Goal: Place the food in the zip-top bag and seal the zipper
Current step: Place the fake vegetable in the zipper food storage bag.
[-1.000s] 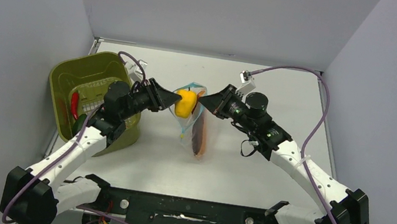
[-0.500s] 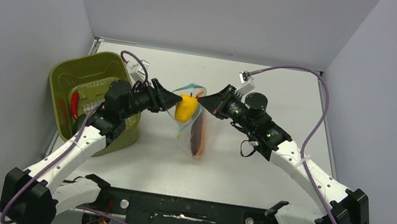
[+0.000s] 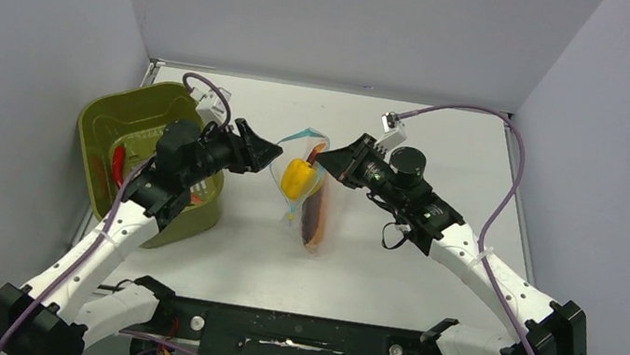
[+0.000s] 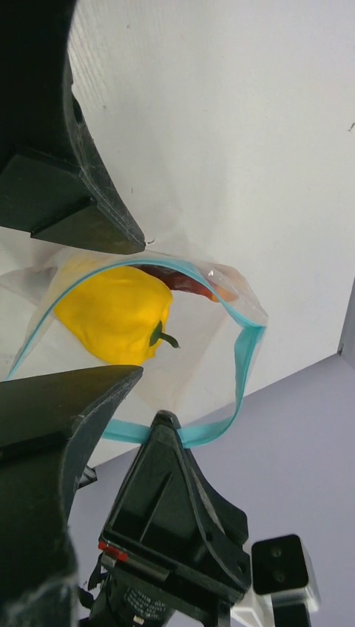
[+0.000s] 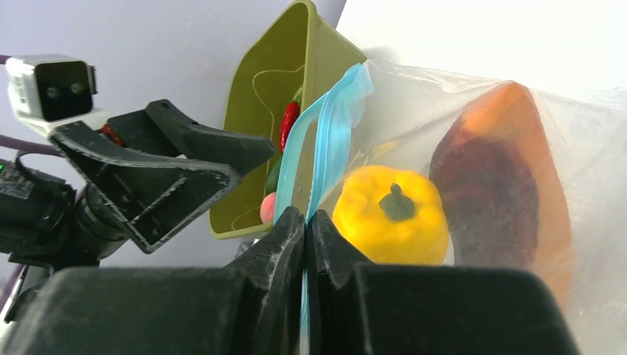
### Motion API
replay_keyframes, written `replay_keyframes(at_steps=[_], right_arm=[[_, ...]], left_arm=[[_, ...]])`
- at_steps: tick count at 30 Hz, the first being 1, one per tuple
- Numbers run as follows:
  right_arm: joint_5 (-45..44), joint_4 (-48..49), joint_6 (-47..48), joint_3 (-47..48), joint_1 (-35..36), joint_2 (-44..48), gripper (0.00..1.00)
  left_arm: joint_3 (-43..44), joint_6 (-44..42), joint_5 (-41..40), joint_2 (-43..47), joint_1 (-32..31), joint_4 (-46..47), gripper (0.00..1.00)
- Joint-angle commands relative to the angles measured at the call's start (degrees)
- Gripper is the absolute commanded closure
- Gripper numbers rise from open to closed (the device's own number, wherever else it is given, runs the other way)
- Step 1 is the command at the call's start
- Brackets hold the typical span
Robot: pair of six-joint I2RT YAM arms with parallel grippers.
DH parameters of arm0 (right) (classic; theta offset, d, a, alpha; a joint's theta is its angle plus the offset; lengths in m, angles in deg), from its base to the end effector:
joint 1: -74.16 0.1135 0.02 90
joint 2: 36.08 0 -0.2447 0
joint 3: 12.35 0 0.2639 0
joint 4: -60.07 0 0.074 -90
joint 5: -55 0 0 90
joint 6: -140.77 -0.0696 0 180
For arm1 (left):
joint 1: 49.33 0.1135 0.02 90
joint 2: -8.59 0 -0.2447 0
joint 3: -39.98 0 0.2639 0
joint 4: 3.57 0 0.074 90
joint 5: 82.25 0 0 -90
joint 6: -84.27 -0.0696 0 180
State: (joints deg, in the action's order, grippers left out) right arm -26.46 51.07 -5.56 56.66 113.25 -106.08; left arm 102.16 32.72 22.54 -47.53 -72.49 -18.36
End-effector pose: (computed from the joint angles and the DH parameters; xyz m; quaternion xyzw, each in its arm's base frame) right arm 0.2580 0.2229 0.3141 0.0672 0.7624 0.5126 0.3892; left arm 0.2557 -0.1287 0.3231 -0.0170 0.7570 -0.4146 0.5047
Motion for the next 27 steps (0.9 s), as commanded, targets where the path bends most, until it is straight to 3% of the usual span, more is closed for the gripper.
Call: replay_keyframes(at_steps=[1, 7, 9, 12, 14, 20, 27], right_arm=[[-1.3, 3.6, 0.6, 1.5, 0.4, 2.7, 1.00], [-1.4, 3.4, 0.9, 1.8, 0.4, 2.3, 1.00], [-1.4, 3.4, 0.9, 1.6, 0.4, 2.2, 1.00], [-1.5, 3.1, 1.2, 0.9, 0.4, 1.9, 1.00], [-2.1, 2.8, 1.3, 0.2, 0.4, 1.8, 1.00], [-3.2, 0.7, 2.8, 0.7, 0.2, 1.2, 1.00], [-5.9, -1.6, 4.6, 2.4, 0.0, 2.9, 1.00]], left_arm=[[1.9, -2.3, 1.2, -1.7, -0.2, -1.6, 0.44], [1.6, -4.0, 1.1, -4.3, -0.2, -2.9, 0.42], [1.7, -3.8, 1.7, -4.7, -0.2, -2.6, 0.57], [2.6, -2.9, 2.4, -3.9, -0.2, -1.2, 0.91], [2.8, -1.5, 3.9, -2.6, -0.3, 1.4, 1.00], [-0.4, 5.0, 10.3, 0.4, -1.0, 16.2, 1.00], [-2.0, 4.4, 11.1, -0.7, -0.9, 15.3, 1.00]])
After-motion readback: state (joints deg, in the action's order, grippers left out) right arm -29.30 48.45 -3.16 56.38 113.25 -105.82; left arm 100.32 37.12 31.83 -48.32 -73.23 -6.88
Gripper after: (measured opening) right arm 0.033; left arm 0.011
